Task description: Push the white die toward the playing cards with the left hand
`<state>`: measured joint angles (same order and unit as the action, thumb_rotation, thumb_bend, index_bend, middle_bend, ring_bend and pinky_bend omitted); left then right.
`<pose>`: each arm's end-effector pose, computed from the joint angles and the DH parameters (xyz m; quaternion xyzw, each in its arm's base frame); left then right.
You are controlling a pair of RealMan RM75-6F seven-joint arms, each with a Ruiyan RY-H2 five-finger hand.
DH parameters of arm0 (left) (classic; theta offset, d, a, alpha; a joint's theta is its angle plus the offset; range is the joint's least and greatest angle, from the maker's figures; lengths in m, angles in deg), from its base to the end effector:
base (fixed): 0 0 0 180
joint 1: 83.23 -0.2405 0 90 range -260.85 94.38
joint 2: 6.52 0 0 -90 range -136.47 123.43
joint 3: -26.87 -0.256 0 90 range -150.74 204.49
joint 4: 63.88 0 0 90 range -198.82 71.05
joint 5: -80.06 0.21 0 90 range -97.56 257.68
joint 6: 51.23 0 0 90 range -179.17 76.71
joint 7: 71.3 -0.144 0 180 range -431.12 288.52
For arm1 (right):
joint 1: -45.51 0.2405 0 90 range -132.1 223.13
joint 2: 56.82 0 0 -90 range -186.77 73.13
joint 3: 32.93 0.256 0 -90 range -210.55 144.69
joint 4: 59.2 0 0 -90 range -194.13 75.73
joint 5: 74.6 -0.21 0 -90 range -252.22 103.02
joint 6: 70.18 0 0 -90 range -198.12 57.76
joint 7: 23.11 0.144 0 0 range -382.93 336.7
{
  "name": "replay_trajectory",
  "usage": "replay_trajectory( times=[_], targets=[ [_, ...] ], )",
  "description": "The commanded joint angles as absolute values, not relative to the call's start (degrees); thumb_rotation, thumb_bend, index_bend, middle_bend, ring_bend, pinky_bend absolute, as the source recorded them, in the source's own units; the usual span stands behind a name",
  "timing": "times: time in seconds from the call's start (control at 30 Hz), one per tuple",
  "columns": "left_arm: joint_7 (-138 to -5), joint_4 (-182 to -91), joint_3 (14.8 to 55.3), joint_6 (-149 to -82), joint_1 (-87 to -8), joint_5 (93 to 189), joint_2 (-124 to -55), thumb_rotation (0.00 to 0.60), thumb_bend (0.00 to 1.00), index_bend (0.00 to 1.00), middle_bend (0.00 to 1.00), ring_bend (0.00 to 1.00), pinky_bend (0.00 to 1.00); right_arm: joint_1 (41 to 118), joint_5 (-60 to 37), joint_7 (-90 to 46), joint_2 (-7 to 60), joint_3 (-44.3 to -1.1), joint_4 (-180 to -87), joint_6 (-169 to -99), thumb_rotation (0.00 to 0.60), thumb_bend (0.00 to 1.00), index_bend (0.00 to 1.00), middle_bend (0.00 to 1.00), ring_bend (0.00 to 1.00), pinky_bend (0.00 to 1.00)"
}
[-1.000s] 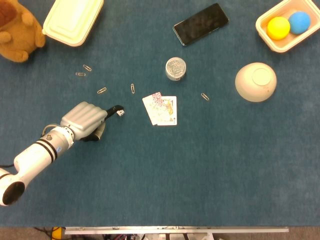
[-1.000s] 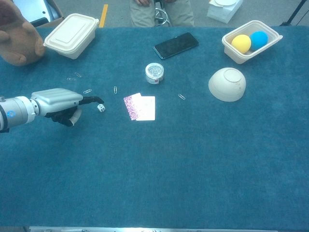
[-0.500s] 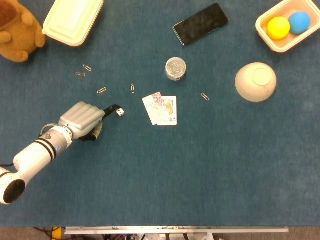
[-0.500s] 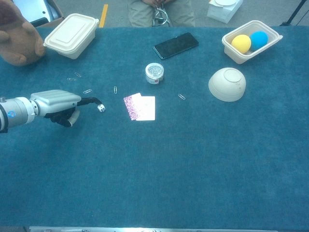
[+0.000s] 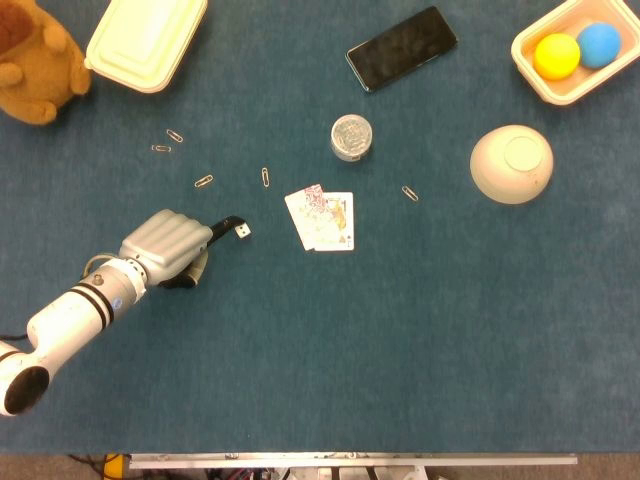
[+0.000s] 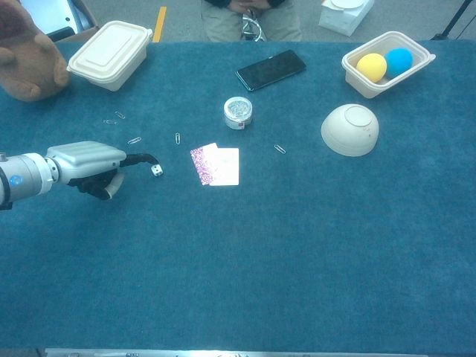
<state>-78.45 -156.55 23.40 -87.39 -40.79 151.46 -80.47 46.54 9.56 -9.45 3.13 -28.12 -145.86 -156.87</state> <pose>-0.2167 0.2803 -0.0040 -0.8350 -0.4351 -0.1849 0.2816 -0.3446 -0.1669 0.2055 0.5412 -0.4088 0.4087 0.6107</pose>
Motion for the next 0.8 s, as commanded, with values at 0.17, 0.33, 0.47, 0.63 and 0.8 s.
replay_trajectory(
  times=[0.17, 0.33, 0.47, 0.63, 0.8],
  targets=[
    [-79.64, -159.08, 22.50, -88.08, -41.04, 151.91, -79.56, 0.600, 0.90, 0.05, 1.00, 1.00, 1.00, 46.42, 9.61, -9.04, 3.21, -28.13, -145.50, -156.97, 0.600, 0.08, 0.30, 0.29, 0.18, 0.25],
    [-80.59, -160.84, 21.97, -88.74, -41.26, 152.05, -78.84, 0.600, 0.90, 0.05, 1.00, 1.00, 1.00, 46.30, 9.68, -8.64, 3.19, -28.11, -145.24, -157.17, 0.600, 0.08, 0.30, 0.29, 0.18, 0.25],
    [-81.27, -162.23, 22.02, -89.74, -41.37, 152.34, -77.95, 0.600, 0.90, 0.05, 1.00, 1.00, 1.00, 46.21, 9.74, -8.45, 3.24, -28.14, -145.05, -157.24, 0.600, 0.08, 0.30, 0.29, 0.19, 0.25],
    [-81.64, -163.41, 22.38, -90.95, -41.48, 152.64, -77.01, 0.600, 0.90, 0.05, 1.00, 1.00, 1.00, 46.20, 9.84, -8.29, 3.37, -28.18, -144.91, -157.20, 0.600, 0.08, 0.30, 0.29, 0.18, 0.25],
    [-81.38, -162.47, 22.21, -90.74, -41.64, 152.13, -77.45, 0.600, 0.90, 0.05, 1.00, 1.00, 1.00, 46.24, 9.90, -8.32, 3.50, -28.24, -144.92, -157.06, 0.600, 0.08, 0.30, 0.29, 0.18, 0.25]
  ],
)
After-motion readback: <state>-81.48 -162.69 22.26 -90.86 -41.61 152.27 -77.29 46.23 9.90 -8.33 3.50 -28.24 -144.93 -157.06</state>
